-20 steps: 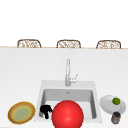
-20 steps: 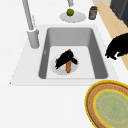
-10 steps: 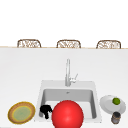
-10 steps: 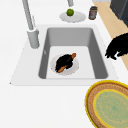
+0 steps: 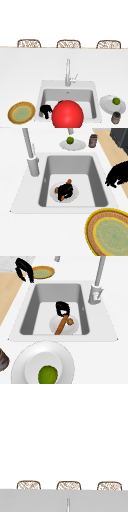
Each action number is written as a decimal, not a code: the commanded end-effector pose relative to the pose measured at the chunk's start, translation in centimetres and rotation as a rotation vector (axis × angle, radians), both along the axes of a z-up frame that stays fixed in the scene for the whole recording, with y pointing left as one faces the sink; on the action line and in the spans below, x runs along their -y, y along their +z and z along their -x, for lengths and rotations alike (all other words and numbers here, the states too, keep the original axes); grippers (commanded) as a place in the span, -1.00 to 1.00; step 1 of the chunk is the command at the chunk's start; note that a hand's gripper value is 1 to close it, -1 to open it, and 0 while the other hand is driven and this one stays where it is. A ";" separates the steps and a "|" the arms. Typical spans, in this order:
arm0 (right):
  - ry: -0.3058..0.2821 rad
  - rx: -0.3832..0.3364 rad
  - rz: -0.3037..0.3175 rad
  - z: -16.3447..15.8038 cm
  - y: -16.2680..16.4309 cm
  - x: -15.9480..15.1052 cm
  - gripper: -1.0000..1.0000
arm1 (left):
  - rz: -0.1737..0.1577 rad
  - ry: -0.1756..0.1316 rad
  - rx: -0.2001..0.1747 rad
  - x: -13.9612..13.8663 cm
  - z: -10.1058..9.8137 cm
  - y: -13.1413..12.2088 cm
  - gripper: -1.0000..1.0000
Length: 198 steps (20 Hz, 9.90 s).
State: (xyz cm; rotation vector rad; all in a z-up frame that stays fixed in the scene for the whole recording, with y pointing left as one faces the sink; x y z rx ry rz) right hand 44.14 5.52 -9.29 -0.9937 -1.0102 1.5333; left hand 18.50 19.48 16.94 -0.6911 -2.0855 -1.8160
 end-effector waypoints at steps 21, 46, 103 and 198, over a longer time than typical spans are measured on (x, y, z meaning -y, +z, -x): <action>-0.049 -0.293 0.044 -1.2 10.8 -2.6 1.00 | 0.000 0.000 0.000 0.0 0.0 0.0 0.00; -0.037 -0.308 0.015 -1.0 24.8 4.4 1.00 | 0.000 0.000 0.000 0.0 0.0 0.0 0.00; -0.117 -0.338 -0.009 8.5 27.7 34.7 1.00 | 0.000 0.000 0.000 0.0 0.0 0.0 0.00; 0.130 -0.486 -0.175 6.9 25.2 52.3 -1.00 | 0.000 0.000 0.000 0.0 0.0 0.0 0.00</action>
